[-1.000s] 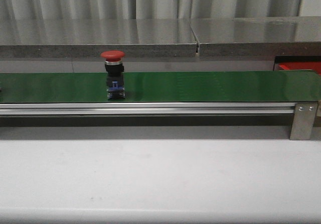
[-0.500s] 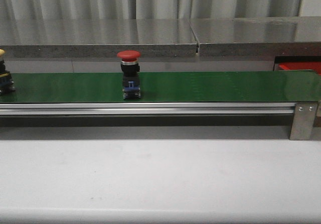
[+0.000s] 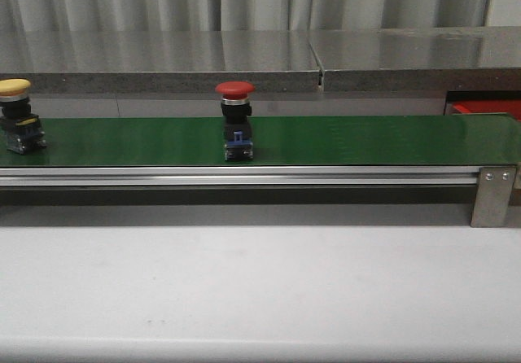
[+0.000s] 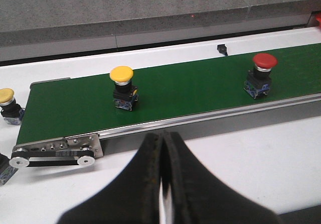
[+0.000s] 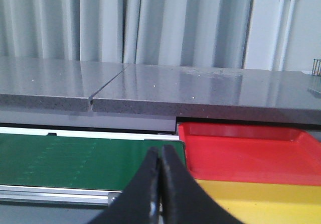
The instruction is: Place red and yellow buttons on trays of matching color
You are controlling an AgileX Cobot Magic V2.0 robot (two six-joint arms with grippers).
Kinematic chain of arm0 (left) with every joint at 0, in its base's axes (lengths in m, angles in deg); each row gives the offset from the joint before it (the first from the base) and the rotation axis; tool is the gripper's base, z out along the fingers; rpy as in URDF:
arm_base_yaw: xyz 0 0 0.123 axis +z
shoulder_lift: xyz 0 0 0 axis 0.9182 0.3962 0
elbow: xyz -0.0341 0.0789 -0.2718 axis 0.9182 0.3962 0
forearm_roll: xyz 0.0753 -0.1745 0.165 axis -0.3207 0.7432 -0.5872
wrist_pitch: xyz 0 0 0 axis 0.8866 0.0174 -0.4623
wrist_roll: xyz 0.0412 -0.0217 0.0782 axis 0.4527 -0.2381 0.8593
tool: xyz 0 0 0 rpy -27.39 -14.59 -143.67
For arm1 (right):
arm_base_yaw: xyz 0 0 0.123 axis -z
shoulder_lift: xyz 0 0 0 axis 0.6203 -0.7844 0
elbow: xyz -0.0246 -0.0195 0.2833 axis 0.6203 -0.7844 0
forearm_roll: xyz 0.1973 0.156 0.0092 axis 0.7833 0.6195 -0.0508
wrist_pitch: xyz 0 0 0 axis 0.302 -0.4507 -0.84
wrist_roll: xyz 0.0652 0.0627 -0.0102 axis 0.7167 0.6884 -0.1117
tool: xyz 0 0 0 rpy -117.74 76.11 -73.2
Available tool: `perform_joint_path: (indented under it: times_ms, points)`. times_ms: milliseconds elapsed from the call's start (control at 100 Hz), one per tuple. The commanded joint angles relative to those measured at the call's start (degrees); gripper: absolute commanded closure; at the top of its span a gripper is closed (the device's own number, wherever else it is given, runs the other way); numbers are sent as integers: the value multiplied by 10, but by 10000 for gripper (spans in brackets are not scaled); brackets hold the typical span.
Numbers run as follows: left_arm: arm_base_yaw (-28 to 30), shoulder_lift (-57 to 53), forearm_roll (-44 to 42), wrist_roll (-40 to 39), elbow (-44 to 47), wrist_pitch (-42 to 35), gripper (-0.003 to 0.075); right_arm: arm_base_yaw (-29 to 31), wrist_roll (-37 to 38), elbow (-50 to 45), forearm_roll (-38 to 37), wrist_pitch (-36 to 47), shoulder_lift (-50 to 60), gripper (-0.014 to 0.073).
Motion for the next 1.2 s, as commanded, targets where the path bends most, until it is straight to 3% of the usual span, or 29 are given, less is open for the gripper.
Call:
perform_joint_path:
  times_ms: [0, 250, 530, 860, 970, 1120, 1190]
  points:
    - [-5, 5, 12, -1, -14, -37, 741, -2, -2, 38, -11, 12, -1, 659]
    - [-5, 5, 12, -1, -14, -37, 741, -2, -2, 124, -11, -31, -89, 659]
    - [-5, 5, 12, -1, -14, -37, 741, -5, -4, 263, -13, -88, -261, 659]
    - [-5, 5, 12, -1, -14, -37, 741, -59, -4, 421, -12, -169, -470, 634]
    - [-5, 5, 12, -1, -14, -37, 741, -93, -4, 468, -10, -178, -517, 490]
    - [-5, 5, 12, -1, -14, -37, 741, -142, -4, 534, -9, -212, -583, 120]
    - [-5, 5, 12, -1, -14, -37, 741, -166, -4, 572, -9, -254, -613, 9]
